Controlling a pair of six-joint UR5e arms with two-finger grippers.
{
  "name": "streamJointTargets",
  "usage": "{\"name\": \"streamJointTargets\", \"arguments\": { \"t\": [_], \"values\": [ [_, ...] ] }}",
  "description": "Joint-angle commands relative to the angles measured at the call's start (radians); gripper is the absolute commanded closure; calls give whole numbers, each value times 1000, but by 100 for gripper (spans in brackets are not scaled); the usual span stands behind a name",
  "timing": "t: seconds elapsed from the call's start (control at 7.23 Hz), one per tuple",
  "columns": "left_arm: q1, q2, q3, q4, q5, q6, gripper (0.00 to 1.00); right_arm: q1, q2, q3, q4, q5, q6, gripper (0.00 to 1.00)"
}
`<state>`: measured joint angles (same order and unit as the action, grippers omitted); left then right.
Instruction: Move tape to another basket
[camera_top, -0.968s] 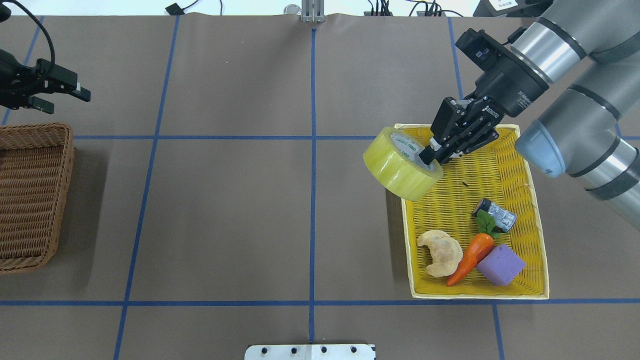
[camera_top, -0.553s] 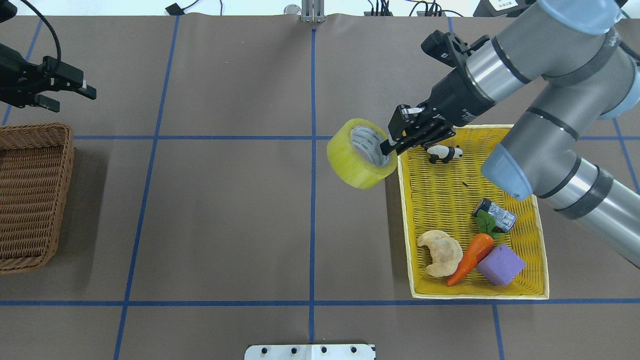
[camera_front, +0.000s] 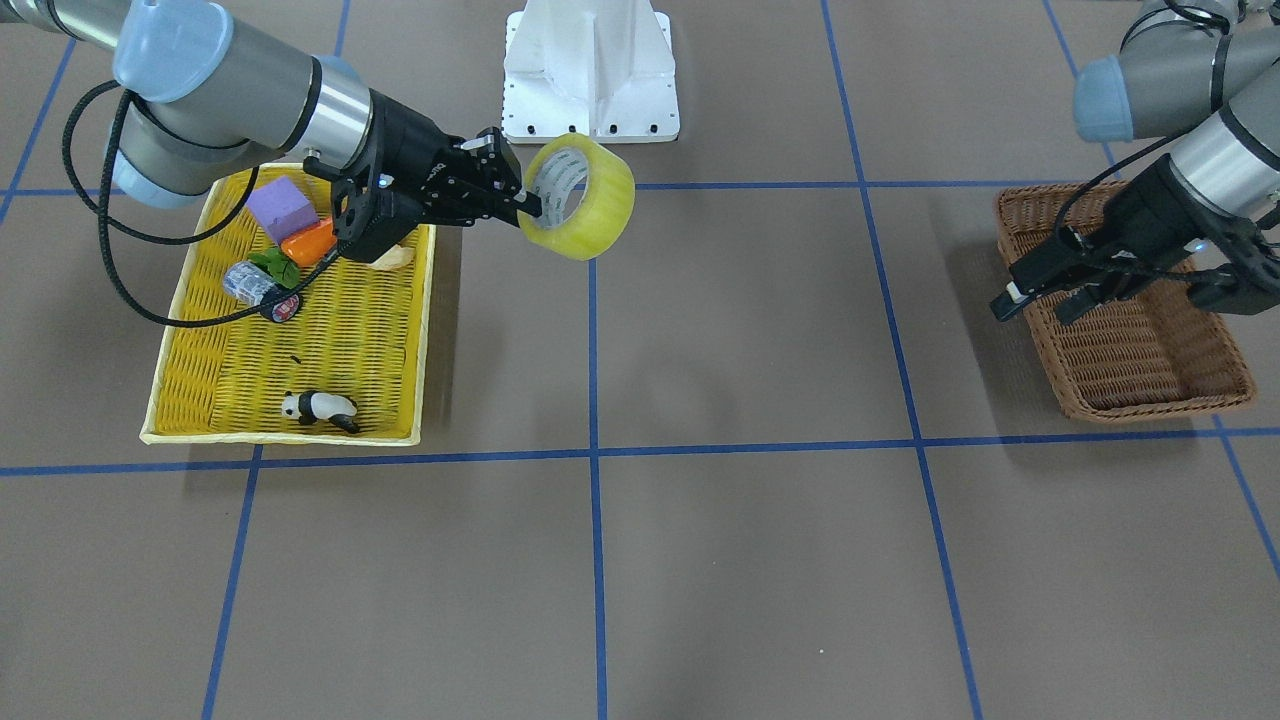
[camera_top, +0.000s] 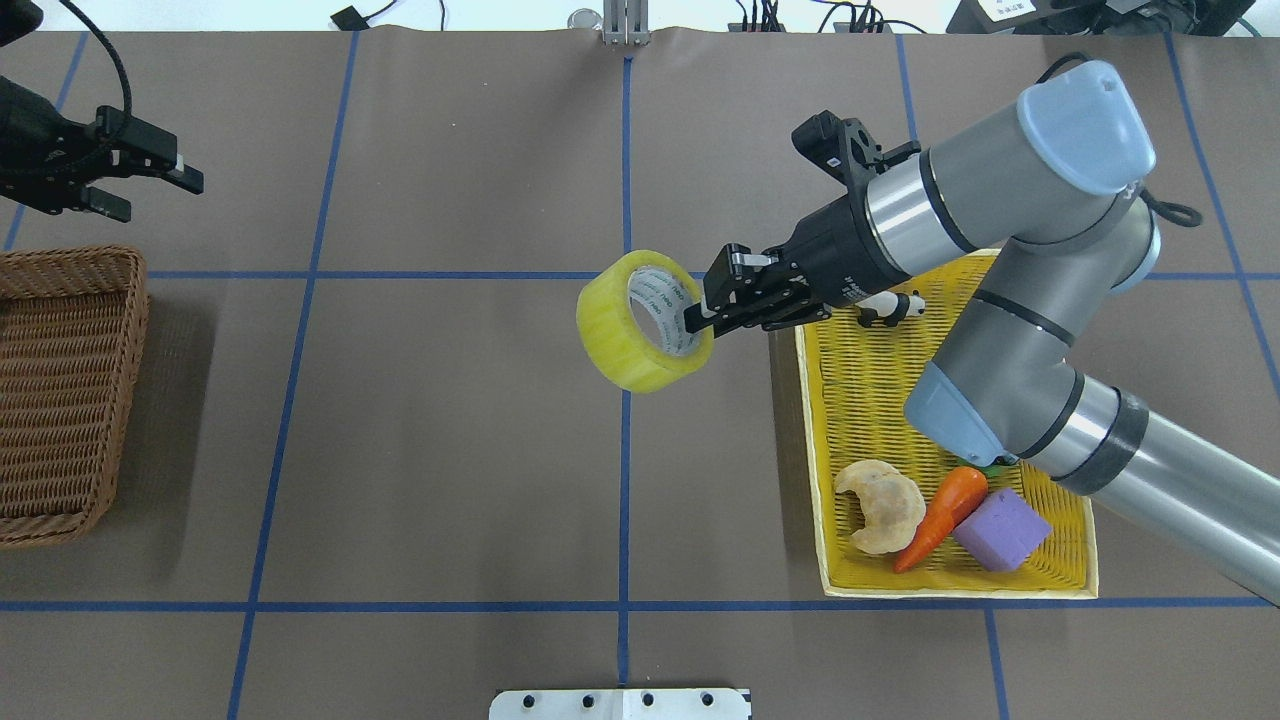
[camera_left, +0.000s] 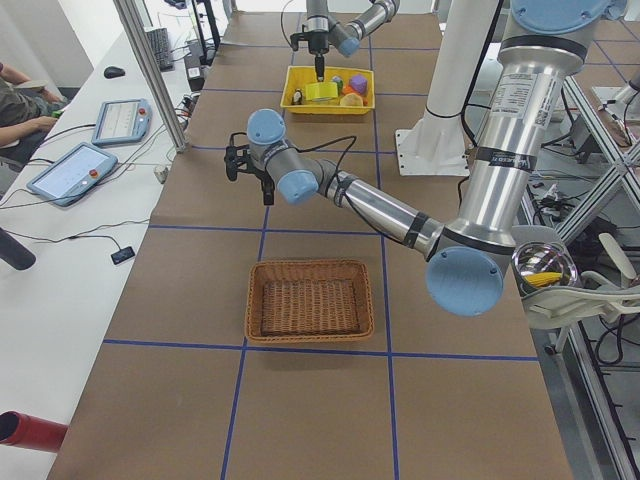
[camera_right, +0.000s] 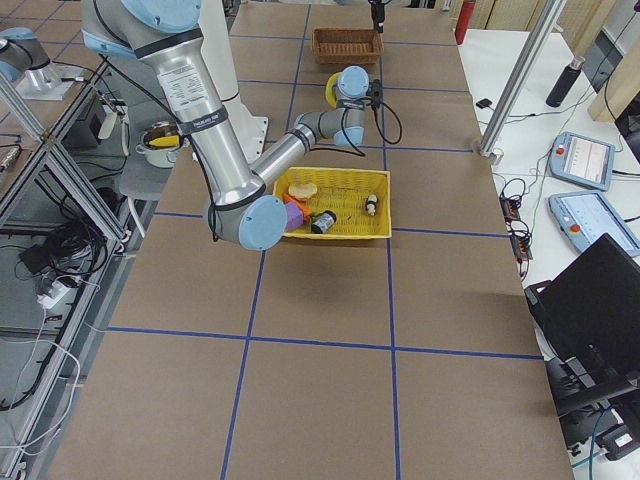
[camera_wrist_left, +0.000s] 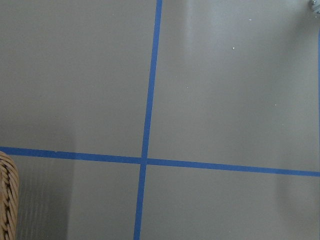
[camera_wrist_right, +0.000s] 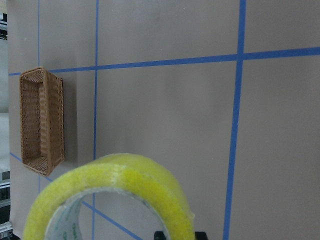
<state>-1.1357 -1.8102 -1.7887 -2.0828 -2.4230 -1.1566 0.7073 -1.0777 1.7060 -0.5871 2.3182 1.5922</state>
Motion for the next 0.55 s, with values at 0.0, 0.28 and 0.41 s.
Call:
{"name": "streamJointTargets", "arguments": {
  "t": [0.0,0.28,0.41],
  "values": [
    [107,-27,12,-291,1,-345,2,-81,4,-46,219,-146,183,100],
    [168,-37,47,-656,7,-694,2,-95,15,-119,428,-233,352,100],
    [171,-75,95,-824,8,-856,2,-100,16,-188,585,-264,436,100]
  ]
}}
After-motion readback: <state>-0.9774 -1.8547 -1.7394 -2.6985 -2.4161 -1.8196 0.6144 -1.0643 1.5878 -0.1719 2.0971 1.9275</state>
